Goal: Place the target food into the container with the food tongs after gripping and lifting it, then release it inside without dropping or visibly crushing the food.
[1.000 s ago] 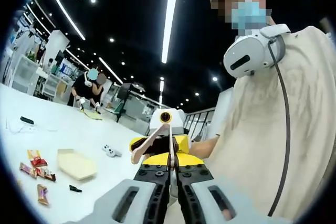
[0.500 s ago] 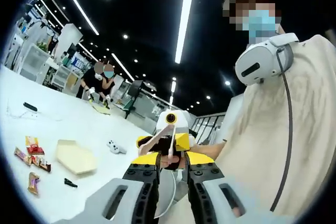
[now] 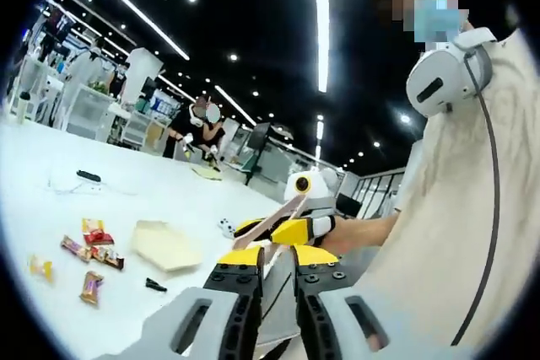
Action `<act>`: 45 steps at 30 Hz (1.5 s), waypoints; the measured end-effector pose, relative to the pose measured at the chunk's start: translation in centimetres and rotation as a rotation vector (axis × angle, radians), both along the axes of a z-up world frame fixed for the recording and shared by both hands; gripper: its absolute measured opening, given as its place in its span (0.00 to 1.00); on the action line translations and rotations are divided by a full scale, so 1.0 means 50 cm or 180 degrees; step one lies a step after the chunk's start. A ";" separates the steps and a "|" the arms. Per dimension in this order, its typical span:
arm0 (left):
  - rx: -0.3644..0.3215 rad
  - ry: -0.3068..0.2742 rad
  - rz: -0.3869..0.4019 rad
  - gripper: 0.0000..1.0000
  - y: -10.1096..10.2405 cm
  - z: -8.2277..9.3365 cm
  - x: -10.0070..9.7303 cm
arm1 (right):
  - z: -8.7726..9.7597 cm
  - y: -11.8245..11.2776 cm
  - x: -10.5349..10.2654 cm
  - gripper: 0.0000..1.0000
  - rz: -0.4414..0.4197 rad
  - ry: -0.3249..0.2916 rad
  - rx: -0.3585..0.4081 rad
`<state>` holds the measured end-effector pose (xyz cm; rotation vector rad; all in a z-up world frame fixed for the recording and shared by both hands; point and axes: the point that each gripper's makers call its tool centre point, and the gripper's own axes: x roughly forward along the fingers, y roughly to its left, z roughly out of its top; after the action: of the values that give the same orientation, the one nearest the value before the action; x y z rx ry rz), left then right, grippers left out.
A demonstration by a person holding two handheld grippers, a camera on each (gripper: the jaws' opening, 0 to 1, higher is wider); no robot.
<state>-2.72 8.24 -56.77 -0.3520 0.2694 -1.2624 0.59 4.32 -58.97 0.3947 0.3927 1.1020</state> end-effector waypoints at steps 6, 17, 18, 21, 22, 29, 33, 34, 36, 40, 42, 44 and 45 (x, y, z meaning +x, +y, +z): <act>0.0047 0.0230 0.0309 0.00 0.058 -0.021 0.056 | -0.012 0.011 0.041 0.28 -0.0282 0.0024 -0.0004; 0.0284 0.0076 0.0357 0.09 0.125 -0.055 0.100 | -0.102 0.034 0.096 0.28 -0.0547 0.0084 -0.0751; 0.0301 0.0071 0.0365 0.09 0.125 -0.057 0.101 | -0.109 0.032 0.101 0.28 -0.0562 0.0077 -0.0802; 0.0505 -0.0033 0.0494 0.11 0.127 -0.074 0.109 | -0.129 0.027 0.115 0.28 -0.0596 0.0118 -0.0892; 0.0627 -0.0024 0.0512 0.11 0.126 -0.085 0.108 | -0.135 0.025 0.119 0.28 -0.0606 0.0126 -0.0927; 0.0784 -0.0010 0.0562 0.16 0.111 -0.110 0.111 | -0.179 0.009 0.151 0.28 -0.0694 0.0136 -0.1202; 0.0835 0.0012 0.0496 0.16 0.110 -0.118 0.104 | -0.222 -0.010 0.168 0.28 -0.0739 0.0159 -0.1436; 0.0846 0.0021 0.0482 0.16 0.112 -0.121 0.103 | -0.235 -0.017 0.173 0.28 -0.0759 0.0166 -0.1505; 0.0875 0.0049 0.0486 0.16 0.120 -0.128 0.102 | -0.255 -0.028 0.182 0.28 -0.0781 0.0169 -0.1617; 0.0892 0.0102 0.0530 0.17 0.134 -0.138 0.105 | -0.290 -0.046 0.200 0.28 -0.0847 0.0194 -0.1785; 0.0878 0.0115 0.0538 0.16 0.137 -0.140 0.107 | -0.305 -0.053 0.210 0.28 -0.0884 0.0211 -0.1843; 0.0869 0.0117 0.0549 0.16 0.137 -0.142 0.111 | -0.322 -0.060 0.221 0.28 -0.0908 0.0216 -0.1949; 0.0869 0.0121 0.0554 0.16 0.136 -0.142 0.113 | -0.324 -0.061 0.223 0.28 -0.0913 0.0215 -0.1959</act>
<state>2.91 15.05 -63.87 -0.1611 0.4295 -1.0329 11.73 1.28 -75.18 -0.0595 0.6861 0.6446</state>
